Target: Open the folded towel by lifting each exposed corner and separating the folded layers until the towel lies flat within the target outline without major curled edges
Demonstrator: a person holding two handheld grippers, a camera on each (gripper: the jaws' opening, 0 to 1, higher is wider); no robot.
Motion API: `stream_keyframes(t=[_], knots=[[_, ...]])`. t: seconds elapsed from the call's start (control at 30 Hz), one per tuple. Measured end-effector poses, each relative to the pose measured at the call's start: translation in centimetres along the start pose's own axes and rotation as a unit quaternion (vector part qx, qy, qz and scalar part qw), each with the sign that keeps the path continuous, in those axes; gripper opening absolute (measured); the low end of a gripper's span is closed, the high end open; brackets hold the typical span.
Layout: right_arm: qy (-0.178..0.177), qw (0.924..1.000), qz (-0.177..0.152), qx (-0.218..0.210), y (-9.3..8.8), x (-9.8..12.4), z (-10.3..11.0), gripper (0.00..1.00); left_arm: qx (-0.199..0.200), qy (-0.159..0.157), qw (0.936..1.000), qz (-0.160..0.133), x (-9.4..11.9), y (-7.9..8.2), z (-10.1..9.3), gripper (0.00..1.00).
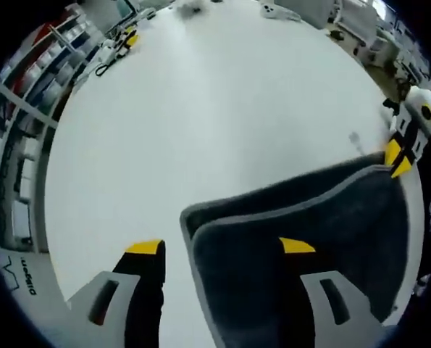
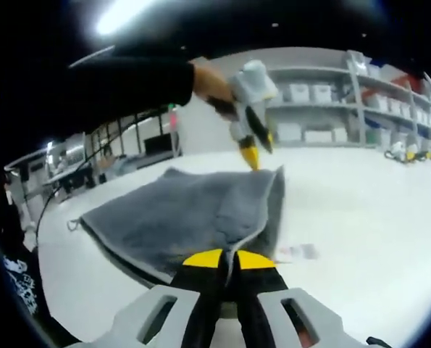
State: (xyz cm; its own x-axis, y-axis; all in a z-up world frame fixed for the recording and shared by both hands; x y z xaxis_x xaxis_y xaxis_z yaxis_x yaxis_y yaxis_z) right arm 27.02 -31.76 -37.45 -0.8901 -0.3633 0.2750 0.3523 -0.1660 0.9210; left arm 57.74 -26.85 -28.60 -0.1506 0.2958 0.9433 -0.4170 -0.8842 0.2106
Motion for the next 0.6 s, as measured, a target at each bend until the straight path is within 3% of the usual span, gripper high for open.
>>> stream_keyframes(t=[0.2,0.4,0.6], knots=[[0.0,1.0,-0.001,0.006,-0.1,0.0,0.0,0.0,-0.006,0.003,1.0,-0.002,-0.4,0.3,0.0,0.32],[0.001,1.0,-0.001,0.008,-0.1,-0.1,0.0,0.0,-0.024,0.008,0.9996,0.013,-1.5,0.0,0.8,0.32],[0.003,0.9999,-0.001,0.015,-0.1,-0.4,-0.1,0.0,-0.029,0.012,0.9995,-0.001,-1.9,0.2,1.1,0.27]])
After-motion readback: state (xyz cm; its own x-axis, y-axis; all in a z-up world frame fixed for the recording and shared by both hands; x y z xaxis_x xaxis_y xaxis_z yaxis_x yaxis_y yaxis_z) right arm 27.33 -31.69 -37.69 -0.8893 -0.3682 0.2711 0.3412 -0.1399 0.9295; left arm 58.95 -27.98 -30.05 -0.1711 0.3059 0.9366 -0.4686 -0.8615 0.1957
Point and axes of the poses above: the point that each gripper's makers call its tool centre point, and the gripper's own axes: x roughly backward along the fingers, z roughly to its left, y roughly out of its top, the point moved 10 cm from there along x, roughly backward along the fingers, and after that the axes turned 9 degrees about -x, right-handed, at the moved point
